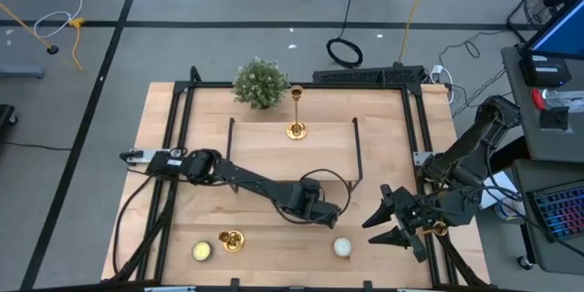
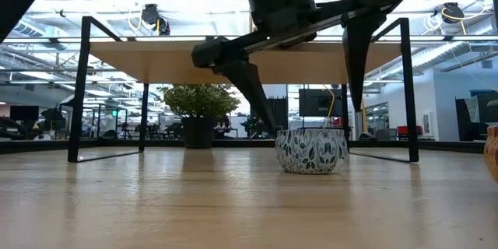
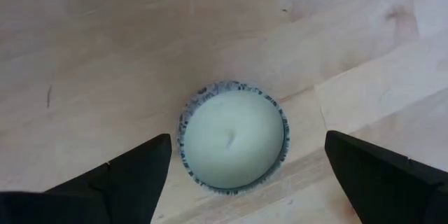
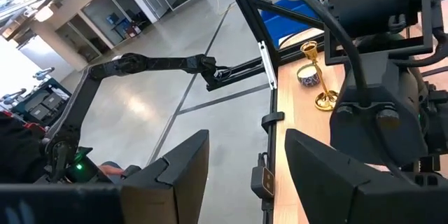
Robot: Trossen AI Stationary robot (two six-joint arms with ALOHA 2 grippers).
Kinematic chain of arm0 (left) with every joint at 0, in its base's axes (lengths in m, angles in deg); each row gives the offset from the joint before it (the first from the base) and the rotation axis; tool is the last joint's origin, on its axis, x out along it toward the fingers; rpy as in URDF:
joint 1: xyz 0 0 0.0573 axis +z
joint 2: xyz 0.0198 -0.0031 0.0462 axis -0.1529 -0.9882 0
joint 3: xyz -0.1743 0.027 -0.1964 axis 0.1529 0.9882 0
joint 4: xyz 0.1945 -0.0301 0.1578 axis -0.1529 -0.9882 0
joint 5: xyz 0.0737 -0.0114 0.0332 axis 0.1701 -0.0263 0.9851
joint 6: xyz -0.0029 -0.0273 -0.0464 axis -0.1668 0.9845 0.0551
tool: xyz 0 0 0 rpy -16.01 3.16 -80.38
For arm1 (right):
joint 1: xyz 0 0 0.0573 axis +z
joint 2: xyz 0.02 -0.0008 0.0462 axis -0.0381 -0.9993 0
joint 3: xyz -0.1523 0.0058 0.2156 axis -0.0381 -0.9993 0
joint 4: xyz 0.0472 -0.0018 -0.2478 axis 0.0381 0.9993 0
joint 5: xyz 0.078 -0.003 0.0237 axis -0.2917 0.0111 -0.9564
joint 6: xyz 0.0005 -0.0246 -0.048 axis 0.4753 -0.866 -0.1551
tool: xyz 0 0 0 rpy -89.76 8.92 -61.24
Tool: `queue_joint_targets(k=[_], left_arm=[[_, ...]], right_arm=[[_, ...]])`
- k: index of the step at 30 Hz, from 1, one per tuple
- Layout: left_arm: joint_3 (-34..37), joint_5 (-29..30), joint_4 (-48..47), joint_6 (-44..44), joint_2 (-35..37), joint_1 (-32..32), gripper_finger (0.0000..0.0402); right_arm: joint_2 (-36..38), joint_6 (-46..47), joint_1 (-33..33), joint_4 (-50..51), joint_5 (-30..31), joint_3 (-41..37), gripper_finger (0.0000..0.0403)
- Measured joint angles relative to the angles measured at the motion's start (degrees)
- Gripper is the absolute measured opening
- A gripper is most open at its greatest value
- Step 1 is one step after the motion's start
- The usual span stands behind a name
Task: Stock candles and holders on shelf
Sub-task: Put the blue scented candle on the shelf
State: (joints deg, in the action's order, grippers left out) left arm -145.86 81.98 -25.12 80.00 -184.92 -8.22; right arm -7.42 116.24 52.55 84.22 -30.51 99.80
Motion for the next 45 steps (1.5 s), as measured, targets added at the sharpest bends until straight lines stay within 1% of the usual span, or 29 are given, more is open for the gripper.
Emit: queue_joint_targets(k=[7, 32, 39, 45], left_arm=[[0.0, -1.2, 0.0, -0.6, 0.0, 0.3, 0.0379], [0.0, 0.0, -0.5, 0.6, 0.0, -0.5, 0.0374], [-0.1, 0.9, 1.2, 3.7, -2.1, -1.6, 0.0374], [-0.1, 1.4, 1.3, 4.2, -2.4, -2.2, 0.0374]], right_arm=[[0.0, 0.3, 0.0, 0.2, -0.1, 0.0, 0.0187], [0.0, 0.3, 0.0, 0.2, -0.4, 0.0, 0.0187], [0.0, 0.3, 0.0, 0.2, -0.4, 0.0, 0.0187], [0.0, 0.3, 0.0, 0.2, -0.4, 0.0, 0.0187]])
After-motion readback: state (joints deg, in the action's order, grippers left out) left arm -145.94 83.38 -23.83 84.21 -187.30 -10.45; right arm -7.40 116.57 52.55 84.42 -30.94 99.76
